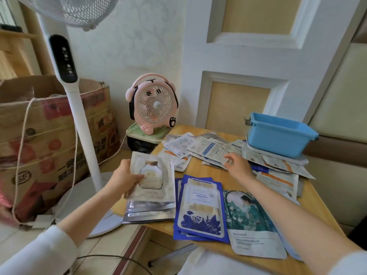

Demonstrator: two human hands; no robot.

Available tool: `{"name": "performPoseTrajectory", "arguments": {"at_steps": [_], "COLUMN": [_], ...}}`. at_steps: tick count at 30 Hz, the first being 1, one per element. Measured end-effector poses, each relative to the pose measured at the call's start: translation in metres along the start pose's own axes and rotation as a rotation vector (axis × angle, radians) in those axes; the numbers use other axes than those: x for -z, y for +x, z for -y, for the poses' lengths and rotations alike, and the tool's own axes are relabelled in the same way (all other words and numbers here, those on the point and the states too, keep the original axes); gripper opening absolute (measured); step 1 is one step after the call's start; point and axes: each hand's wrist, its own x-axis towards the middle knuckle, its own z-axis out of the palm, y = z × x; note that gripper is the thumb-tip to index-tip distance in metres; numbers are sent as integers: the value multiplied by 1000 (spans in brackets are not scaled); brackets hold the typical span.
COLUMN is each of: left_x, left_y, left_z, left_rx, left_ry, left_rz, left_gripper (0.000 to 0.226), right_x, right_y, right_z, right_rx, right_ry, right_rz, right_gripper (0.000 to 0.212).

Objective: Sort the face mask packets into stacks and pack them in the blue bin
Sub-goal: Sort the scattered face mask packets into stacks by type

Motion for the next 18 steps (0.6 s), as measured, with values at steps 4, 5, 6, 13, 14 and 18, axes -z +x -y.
{"name": "performPoseTrajectory", "arguments": {"at_steps": [4,5,6,13,14,18], "left_x": [-12,-15,-18,-58,-59,-57], "left_y": [-5,-6,-5,-1,0,0], "left_z": [17,16,13,25,26,23], "left_rx": [-195,-316,-439,-629,-621,-613], "left_ry": [570,595,599,1012,1038,1054], "left_rz": [-144,-153,-128,189,200,226], "left_gripper": [99,102,102,88,86,87], "right_x": [-17,-21,-24,-30,-28,-24], "right_y": [10,12,15,22,24,32], "right_z": [2,2,2,-6,-5,0], "right_rx": [78,74,68,105,109,138], "right_ry": [-130,-126,-121,-368,-396,-459], "right_rz": [49,57,56,-58,-47,-3], "right_gripper": [44,45,45,38,37,40]}}
